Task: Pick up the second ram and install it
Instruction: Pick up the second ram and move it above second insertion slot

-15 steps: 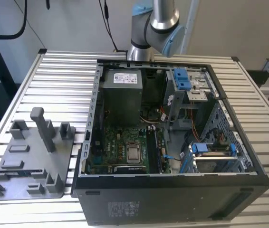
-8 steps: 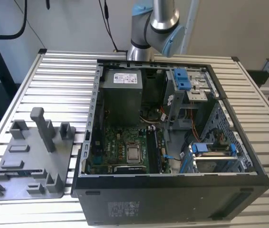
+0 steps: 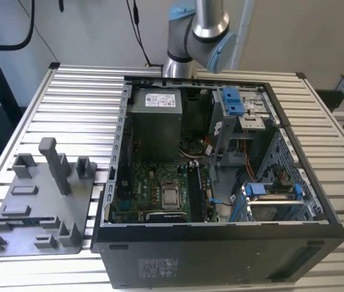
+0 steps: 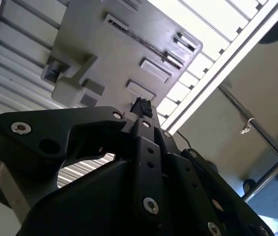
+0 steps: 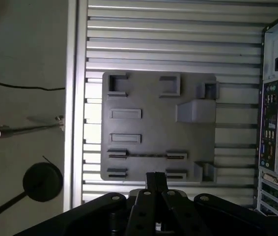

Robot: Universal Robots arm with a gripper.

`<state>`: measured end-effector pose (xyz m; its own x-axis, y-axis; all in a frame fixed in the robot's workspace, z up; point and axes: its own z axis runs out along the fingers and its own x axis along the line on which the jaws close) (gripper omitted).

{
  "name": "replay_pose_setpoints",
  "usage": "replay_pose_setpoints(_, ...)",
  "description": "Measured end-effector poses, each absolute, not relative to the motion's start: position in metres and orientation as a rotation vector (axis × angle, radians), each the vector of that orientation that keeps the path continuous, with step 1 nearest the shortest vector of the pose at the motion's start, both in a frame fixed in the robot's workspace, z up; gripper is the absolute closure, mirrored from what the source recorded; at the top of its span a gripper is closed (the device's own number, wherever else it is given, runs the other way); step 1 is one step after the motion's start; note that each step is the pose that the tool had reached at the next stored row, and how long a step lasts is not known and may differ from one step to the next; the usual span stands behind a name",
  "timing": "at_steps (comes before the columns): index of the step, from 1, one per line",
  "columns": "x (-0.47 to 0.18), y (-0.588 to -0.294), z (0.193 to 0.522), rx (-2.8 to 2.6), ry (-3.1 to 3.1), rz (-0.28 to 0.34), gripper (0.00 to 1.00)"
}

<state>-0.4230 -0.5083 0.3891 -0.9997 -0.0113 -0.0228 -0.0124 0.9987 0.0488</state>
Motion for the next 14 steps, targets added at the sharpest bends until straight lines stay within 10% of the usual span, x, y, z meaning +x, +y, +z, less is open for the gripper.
replay_pose_setpoints(14, -0.4229, -0.5083, 0.3892, -0.128, 3.117, 0.078, 0.89)
